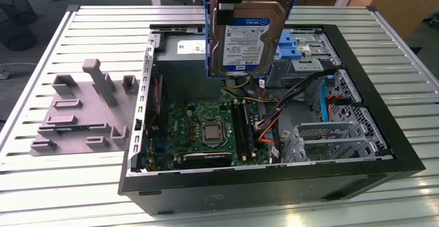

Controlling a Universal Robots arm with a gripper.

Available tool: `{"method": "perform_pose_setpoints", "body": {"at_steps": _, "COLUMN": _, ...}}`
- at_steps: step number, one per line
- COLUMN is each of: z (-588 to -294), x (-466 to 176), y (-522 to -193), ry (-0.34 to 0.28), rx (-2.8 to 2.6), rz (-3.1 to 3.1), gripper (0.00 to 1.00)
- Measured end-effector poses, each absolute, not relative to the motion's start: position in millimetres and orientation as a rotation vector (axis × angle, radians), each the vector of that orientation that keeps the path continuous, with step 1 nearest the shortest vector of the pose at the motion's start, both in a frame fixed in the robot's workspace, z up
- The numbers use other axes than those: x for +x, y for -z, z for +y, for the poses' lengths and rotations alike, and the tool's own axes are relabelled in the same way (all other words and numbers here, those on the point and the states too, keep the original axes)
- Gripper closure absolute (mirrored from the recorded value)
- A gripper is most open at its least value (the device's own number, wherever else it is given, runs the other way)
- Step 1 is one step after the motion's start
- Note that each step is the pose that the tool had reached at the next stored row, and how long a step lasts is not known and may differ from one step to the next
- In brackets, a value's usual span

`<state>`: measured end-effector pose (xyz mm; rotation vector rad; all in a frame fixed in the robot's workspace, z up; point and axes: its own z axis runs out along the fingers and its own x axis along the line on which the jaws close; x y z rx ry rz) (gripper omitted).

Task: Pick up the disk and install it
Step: 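Insert the disk into the insertion slot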

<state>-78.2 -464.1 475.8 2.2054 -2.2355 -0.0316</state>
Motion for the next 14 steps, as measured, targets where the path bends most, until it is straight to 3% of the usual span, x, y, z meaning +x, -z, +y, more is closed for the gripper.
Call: {"method": "perform_pose_setpoints", "body": {"at_steps": 14, "z": -467.3, "x": -75.0, "y": -475.6, "ry": 0.032, "rx": 2.205, "rz": -2.235, "gripper": 0.64}}
